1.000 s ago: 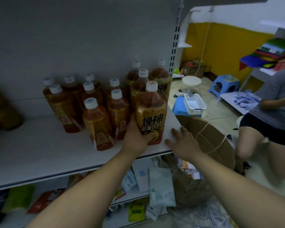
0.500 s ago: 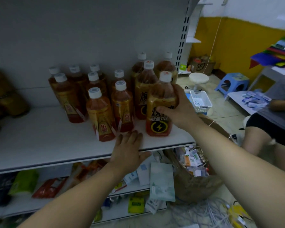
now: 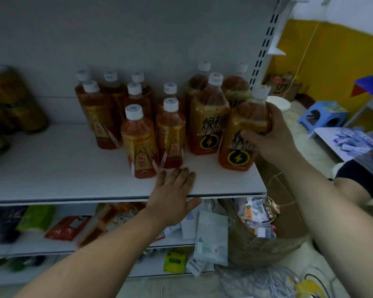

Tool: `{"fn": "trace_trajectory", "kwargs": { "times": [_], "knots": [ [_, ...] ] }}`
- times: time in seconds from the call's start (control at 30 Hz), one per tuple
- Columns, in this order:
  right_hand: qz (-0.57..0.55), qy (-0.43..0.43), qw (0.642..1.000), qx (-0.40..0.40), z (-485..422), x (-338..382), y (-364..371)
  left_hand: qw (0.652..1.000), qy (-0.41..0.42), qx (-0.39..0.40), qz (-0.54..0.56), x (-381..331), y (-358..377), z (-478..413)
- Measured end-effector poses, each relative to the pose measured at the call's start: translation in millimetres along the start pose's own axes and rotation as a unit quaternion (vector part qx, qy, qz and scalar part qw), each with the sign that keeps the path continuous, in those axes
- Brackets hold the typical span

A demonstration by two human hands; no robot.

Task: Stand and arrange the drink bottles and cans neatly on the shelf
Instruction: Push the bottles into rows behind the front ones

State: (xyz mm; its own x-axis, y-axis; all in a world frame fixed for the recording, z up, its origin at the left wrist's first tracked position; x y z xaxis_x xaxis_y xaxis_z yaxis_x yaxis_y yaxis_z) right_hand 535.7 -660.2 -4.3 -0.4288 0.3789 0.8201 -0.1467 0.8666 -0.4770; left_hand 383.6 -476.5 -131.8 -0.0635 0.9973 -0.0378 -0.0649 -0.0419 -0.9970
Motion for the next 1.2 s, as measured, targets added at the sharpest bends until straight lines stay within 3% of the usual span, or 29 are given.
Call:
{"fn": "trace_trajectory", "kwargs": {
  "times": [0.23,0.43,0.7,0.8,0.87,1.0,1.2],
  "knots": [
    [0.003,0.001,1.0,0.03,-37,-9,20,1.0,-0.002,0.02,-0.001,-4,-4,-1],
    [0.034,-0.046,0.998,-0.03,-55,-12,36,0.998,0.0,0.063,0.021,0,-5,-2],
    [0.096,0.011,0.995,-0.012,-44,10,32,0.963,-0.012,0.144,0.228,30,-40,15],
    [0.187,-0.022,0.979,-0.082,-30,56,31,0.962,-0.039,0.114,0.244,66,-64,35],
    [0.239,-0.056,0.965,-0.087,-22,94,45,0.967,-0.045,0.101,0.231,96,-79,49],
    [0.32,-0.112,0.941,-0.008,-15,165,109,0.972,-0.093,0.091,0.197,171,-99,80],
    [0.281,-0.14,0.943,0.115,0,257,254,0.969,-0.187,0.045,0.153,322,-121,145]
  ]
}}
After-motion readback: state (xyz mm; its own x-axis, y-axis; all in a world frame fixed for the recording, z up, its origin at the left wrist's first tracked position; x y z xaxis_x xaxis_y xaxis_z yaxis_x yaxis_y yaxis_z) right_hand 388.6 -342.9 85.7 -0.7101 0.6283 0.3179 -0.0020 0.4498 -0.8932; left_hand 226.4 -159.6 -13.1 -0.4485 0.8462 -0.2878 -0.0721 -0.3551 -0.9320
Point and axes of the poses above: each hand's wrist, its own z-axis away from the middle knuckle, its own y-axis out of the palm, x = y × z, the point moved 7 cm from there along -z, towards the middle knuckle, and after that the axes turned 5 degrees about -y, right-handed, at the moved point
